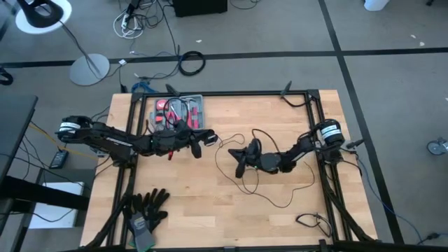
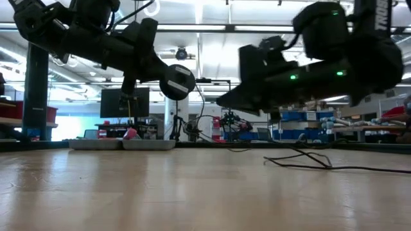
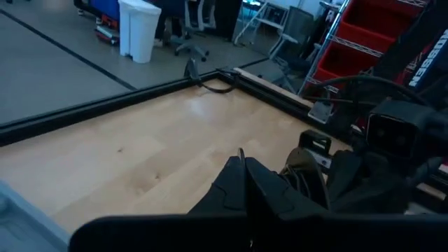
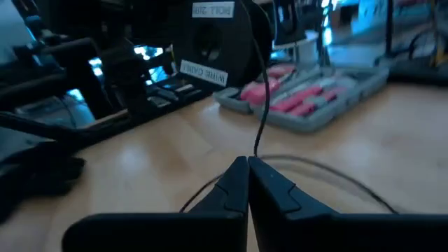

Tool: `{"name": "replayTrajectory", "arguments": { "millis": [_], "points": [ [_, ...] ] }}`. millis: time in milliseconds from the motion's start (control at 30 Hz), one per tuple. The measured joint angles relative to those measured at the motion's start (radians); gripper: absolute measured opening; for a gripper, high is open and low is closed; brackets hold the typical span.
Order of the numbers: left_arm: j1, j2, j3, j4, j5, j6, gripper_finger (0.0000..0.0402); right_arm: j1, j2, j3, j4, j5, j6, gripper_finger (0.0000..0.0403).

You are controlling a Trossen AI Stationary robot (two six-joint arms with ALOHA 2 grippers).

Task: Coil cords
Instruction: Coil the black wire onto the spool

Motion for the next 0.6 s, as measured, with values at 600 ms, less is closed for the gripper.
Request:
{"name": "replayTrajectory", "arguments": {
  "millis": [600],
  "points": [
    [0.0, -0.004, 0.0, -0.007, 0.002, -0.001, 0.0, -0.016, 0.015, 0.198, -0.555, -0.034, -0.073, 0.0122]
  ]
}}
